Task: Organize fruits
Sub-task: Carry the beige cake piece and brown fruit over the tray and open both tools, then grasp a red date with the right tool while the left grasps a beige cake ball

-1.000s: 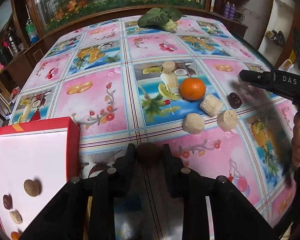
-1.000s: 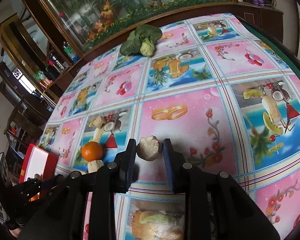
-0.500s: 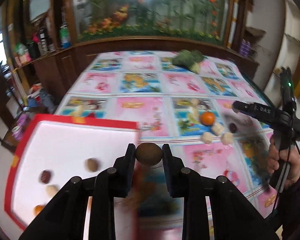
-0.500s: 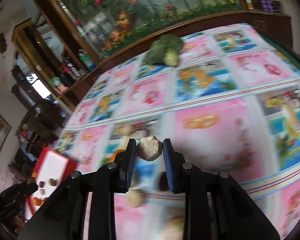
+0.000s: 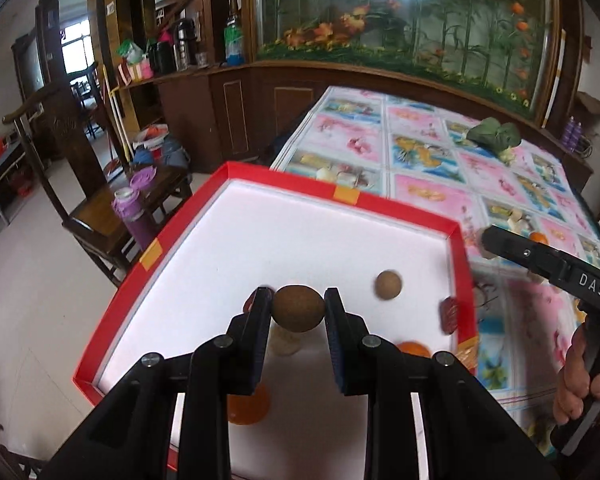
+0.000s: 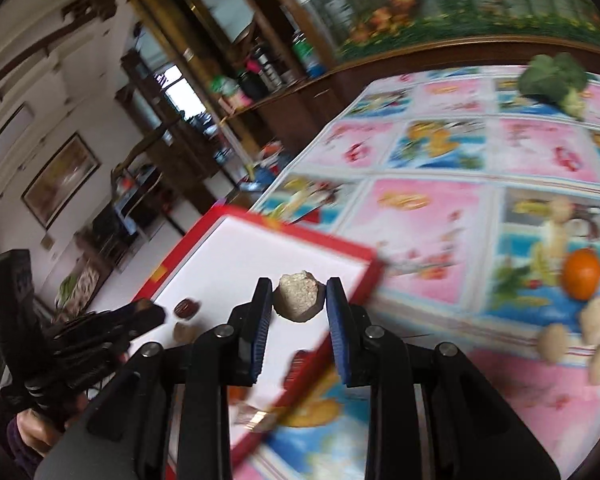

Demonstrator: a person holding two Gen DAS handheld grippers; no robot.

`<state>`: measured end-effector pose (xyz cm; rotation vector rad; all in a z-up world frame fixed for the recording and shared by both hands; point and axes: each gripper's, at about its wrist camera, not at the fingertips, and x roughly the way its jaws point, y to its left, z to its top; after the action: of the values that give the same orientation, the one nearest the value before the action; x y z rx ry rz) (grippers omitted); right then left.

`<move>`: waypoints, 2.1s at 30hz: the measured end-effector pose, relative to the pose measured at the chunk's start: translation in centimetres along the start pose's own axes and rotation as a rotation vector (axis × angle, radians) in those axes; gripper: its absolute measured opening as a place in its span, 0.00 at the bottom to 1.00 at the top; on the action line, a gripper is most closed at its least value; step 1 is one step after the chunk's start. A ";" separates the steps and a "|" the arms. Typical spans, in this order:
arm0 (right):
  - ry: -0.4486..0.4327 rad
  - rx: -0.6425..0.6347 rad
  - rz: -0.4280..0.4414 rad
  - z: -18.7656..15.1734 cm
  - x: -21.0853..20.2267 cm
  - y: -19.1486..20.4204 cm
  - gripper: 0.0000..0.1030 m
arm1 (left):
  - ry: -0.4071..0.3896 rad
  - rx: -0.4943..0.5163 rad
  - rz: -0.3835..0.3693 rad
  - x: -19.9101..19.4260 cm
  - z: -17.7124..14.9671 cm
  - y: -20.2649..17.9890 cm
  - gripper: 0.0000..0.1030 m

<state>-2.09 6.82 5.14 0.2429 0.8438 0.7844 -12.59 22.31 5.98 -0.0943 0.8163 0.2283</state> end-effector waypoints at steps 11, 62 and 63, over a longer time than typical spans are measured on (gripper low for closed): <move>0.098 -0.103 -0.010 -1.5 3.0 2.3 0.29 | 0.017 0.048 -0.016 1.4 -0.7 -1.4 0.25; -0.126 0.134 -0.240 0.3 -12.9 -13.6 0.47 | 0.071 0.287 -0.078 -0.3 0.2 -14.3 0.69; -0.127 0.169 -0.260 0.2 -13.6 -14.8 0.47 | 0.073 0.305 -0.092 -0.2 0.1 -15.2 0.69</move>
<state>0.28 -13.19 5.97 0.3223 0.8028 0.4508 -9.05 7.48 6.11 0.1472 0.9088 0.0119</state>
